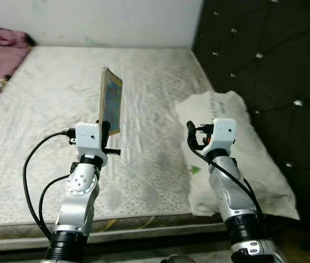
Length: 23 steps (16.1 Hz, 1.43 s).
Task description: Clean up the room
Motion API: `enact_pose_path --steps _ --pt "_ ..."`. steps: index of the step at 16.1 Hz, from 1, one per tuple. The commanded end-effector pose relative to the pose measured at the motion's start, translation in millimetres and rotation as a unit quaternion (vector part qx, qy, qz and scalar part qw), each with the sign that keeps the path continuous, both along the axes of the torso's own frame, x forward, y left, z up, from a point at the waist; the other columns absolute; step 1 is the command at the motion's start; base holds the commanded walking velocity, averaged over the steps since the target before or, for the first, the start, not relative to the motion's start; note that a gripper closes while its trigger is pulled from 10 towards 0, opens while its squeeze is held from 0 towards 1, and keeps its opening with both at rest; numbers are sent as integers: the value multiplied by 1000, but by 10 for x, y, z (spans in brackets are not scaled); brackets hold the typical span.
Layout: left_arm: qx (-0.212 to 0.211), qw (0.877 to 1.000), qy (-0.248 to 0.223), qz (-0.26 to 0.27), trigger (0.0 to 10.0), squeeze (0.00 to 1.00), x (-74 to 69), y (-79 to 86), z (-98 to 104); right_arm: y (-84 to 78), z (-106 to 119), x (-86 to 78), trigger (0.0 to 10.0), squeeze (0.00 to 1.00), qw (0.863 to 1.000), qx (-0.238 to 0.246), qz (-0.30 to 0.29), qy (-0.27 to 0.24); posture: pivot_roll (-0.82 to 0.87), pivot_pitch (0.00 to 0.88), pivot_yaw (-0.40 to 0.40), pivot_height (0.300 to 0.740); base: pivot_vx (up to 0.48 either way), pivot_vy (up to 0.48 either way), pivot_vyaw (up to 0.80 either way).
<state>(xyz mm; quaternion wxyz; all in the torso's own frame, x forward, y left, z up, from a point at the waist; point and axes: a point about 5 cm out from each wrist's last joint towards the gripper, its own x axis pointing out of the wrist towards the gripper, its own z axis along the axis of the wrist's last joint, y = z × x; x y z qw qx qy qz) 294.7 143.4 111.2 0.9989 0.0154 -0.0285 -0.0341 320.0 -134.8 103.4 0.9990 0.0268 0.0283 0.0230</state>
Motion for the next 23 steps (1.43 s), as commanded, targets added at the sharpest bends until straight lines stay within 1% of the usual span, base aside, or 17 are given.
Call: enact_pose_path --steps 1,3,4,6,7,9,10,11,12,14,15,18,20,21,23 --pt "-2 1000 -29 1 10000 0 28 15 132 3 14 7 10000 0 1000 -2 3 -2 14 0 -23 740 0 -251 0" --pt "-14 999 -31 5 10000 0 29 11 131 1 16 9 10000 0 1000 -4 5 -3 14 0 -26 740 0 0 0" --pt "-1 999 -31 13 10000 0 34 16 129 2 16 9 10000 0 1000 -5 5 -3 14 0 -26 740 0 0 0" --pt "3 999 -28 17 10000 0 36 17 122 2 14 8 10000 0 1000 -6 6 -3 17 0 -28 740 0 0 0" --pt "12 999 -26 35 10000 0 34 52 120 1 11 7 10000 0 1000 -6 6 -2 17 0 -27 740 0 0 0" --pt "15 999 -10 30 10000 0 26 99 104 0 -8 7 10000 0 1000 0 4 6 20 0 -25 740 0 0 -681" --pt "18 999 -26 24 10000 0 7 178 122 -4 -11 3 10000 0 1000 -4 3 4 21 0 -22 740 0 0 -800" --pt "22 999 -29 33 10000 0 4 199 126 -4 -12 0 10000 0 1000 -4 3 4 21 0 -20 740 0 0 -800" --pt "29 999 -28 34 10000 0 9 204 126 -6 -13 -2 10000 0 1000 -4 2 4 21 0 -20 740 0 0 -800" --pt "52 996 -51 42 10000 0 21 175 166 -8 -10 0 10000 0 1000 -4 -1 4 22 0 -21 740 0 0 -800" --pt "51 997 -47 41 10000 0 23 158 161 -9 -4 4 10000 0 1000 -4 -2 3 22 0 -21 740 0 0 -800" --pt "16 998 -47 36 10000 0 -5 145 172 -35 -3 3 10000 0 1000 -4 -14 5 23 0 -20 740 0 0 -800" --pt "20 997 -53 43 10000 0 -52 163 188 -44 5 -18 10000 0 1000 -2 -19 4 27 8 -21 740 0 0 -800" --pt "13 997 -52 51 10000 0 -89 189 196 -45 26 -37 10000 0 1000 1 -20 -2 29 23 -18 740 0 0 -800" --pt "7 997 -45 58 10000 0 -138 224 196 -50 59 -71 10000 0 1000 8 -26 -13 32 51 -11 740 0 0 0"
